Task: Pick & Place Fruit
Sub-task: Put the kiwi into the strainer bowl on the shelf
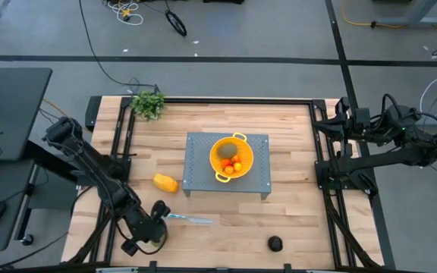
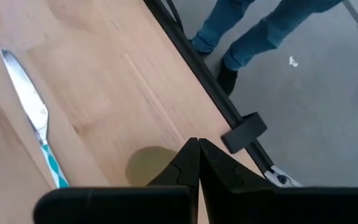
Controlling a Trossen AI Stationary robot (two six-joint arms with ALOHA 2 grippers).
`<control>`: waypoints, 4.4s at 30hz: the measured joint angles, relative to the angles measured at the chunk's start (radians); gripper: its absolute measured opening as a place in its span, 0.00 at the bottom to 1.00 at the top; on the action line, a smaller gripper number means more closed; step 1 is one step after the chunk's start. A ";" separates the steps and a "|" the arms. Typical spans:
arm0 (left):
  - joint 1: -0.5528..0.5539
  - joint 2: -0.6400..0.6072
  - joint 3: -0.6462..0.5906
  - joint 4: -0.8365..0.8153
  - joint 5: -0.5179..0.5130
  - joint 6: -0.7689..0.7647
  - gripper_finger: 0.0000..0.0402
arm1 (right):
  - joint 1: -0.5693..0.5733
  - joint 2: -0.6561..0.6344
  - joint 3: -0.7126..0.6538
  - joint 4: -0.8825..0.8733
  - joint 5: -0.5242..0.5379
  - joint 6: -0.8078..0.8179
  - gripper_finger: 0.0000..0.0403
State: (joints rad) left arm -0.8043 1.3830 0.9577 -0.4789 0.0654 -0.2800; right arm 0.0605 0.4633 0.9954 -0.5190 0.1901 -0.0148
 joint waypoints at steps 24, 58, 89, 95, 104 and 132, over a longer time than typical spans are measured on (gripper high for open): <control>0.000 0.000 0.000 0.021 0.000 -0.098 0.76 | 0.000 0.000 0.000 0.000 -0.002 0.000 0.01; -0.061 0.092 0.128 -0.206 -0.097 -0.097 0.95 | 0.000 0.000 0.000 0.000 0.022 0.082 0.01; -0.058 0.320 0.419 -0.445 -0.132 -0.461 0.95 | 0.000 0.000 0.000 0.000 0.018 0.078 0.01; -0.060 0.337 0.432 -0.448 -0.160 -0.612 0.95 | 0.000 0.000 0.000 0.000 0.018 0.078 0.01; -0.056 0.355 0.428 -0.485 -0.165 -0.834 0.95 | 0.000 0.000 0.000 -0.001 0.017 0.078 0.01; -0.053 0.372 0.210 -0.344 -0.101 -0.973 0.95 | 0.000 0.001 0.000 -0.023 0.018 0.079 0.01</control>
State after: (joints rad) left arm -0.8574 1.7550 1.1677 -0.8229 -0.0352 -1.2534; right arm 0.0605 0.4647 0.9951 -0.5423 0.2077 0.0639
